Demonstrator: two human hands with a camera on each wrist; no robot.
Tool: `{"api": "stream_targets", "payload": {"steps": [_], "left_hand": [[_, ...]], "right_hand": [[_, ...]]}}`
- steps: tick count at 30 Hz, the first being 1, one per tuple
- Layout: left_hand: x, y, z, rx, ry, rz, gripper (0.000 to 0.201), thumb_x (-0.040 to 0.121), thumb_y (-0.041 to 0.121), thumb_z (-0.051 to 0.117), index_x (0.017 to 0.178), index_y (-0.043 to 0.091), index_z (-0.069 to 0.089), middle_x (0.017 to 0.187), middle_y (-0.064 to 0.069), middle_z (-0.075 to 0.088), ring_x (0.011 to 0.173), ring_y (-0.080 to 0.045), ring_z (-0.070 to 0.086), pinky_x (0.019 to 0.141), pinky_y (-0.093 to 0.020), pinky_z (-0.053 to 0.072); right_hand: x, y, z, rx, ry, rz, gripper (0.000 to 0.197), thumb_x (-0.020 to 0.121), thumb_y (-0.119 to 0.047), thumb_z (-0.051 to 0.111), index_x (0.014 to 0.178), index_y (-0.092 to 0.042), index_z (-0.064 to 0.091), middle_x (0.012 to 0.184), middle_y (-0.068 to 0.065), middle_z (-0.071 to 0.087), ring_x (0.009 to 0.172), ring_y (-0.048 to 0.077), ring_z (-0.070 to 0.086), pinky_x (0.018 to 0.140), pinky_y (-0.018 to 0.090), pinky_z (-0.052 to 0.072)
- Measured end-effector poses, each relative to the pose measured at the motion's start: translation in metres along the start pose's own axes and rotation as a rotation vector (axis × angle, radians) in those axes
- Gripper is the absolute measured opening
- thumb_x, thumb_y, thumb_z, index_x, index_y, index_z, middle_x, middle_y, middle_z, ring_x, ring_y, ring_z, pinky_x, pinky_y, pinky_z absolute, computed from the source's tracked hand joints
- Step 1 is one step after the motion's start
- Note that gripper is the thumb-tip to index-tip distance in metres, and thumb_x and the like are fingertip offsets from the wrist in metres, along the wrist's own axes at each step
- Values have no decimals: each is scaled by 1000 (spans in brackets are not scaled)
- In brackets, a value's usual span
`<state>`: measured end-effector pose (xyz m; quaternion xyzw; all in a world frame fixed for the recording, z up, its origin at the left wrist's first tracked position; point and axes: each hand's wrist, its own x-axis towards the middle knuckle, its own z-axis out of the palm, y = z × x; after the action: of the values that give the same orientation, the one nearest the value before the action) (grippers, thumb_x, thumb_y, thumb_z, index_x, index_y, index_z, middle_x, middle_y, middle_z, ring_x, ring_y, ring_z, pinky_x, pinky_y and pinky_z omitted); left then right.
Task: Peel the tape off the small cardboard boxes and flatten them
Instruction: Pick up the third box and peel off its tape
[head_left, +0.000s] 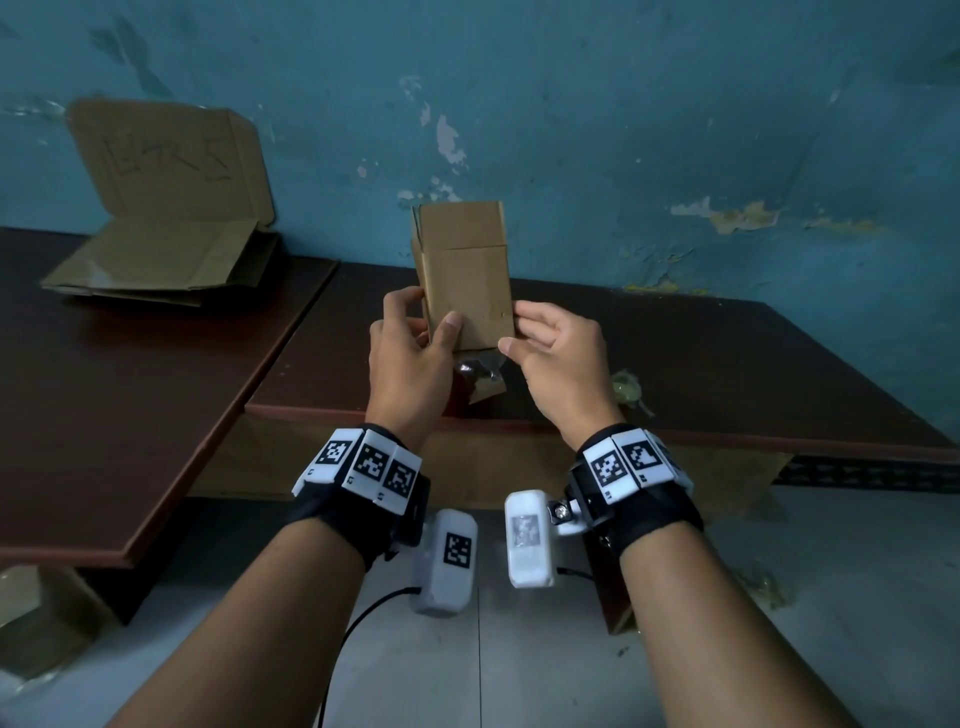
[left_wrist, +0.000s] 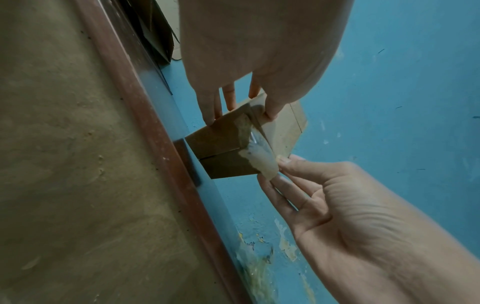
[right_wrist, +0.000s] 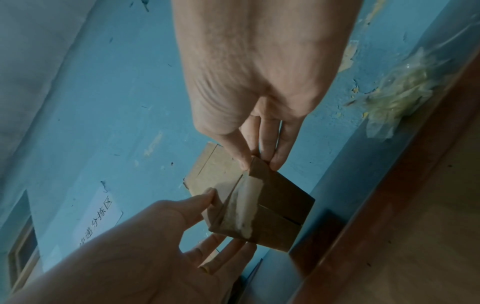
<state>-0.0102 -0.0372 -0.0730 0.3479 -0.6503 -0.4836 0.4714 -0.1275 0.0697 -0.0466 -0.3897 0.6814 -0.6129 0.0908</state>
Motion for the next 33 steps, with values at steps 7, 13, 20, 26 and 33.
{"api": "stream_targets", "payload": {"steps": [7, 13, 20, 26, 33], "left_hand": [[4, -5, 2, -8, 46, -9, 42, 105, 42, 64, 143, 27, 51, 133, -5, 59, 115, -18, 64, 95, -41, 58], [6, -8, 4, -94, -6, -55, 83, 63, 67, 76, 134, 37, 47, 134, -2, 59, 116, -24, 68, 95, -50, 62], [11, -15, 6, -104, -94, -46, 109, 57, 61, 85, 151, 30, 42, 142, -1, 53, 128, -22, 61, 104, -51, 58], [12, -18, 9, -171, -115, -12, 99, 62, 57, 87, 149, 37, 45, 142, -5, 55, 126, -25, 65, 101, -51, 60], [12, -23, 12, -187, -146, -43, 100, 68, 51, 88, 155, 54, 38, 142, -9, 47, 124, -27, 65, 101, -46, 61]], "right_hand": [[-2, 0, 1, 58, 11, -37, 49, 89, 3, 75, 136, -10, 69, 127, 4, 75, 114, 9, 73, 99, 24, 59], [-2, 1, 3, 95, 37, -86, 32, 83, 4, 81, 108, -13, 70, 112, 2, 77, 108, 11, 76, 94, 29, 62], [-1, 4, 3, 35, 101, -154, 23, 85, -2, 84, 88, -19, 69, 97, -4, 76, 97, 5, 76, 87, 22, 61], [-2, 5, 4, 6, 127, -173, 22, 88, -3, 82, 85, -20, 68, 93, -5, 76, 91, 5, 76, 86, 26, 63], [-4, 2, 4, 6, 129, -135, 12, 92, -3, 77, 94, -13, 72, 96, -4, 76, 90, 4, 76, 80, 19, 61]]}}
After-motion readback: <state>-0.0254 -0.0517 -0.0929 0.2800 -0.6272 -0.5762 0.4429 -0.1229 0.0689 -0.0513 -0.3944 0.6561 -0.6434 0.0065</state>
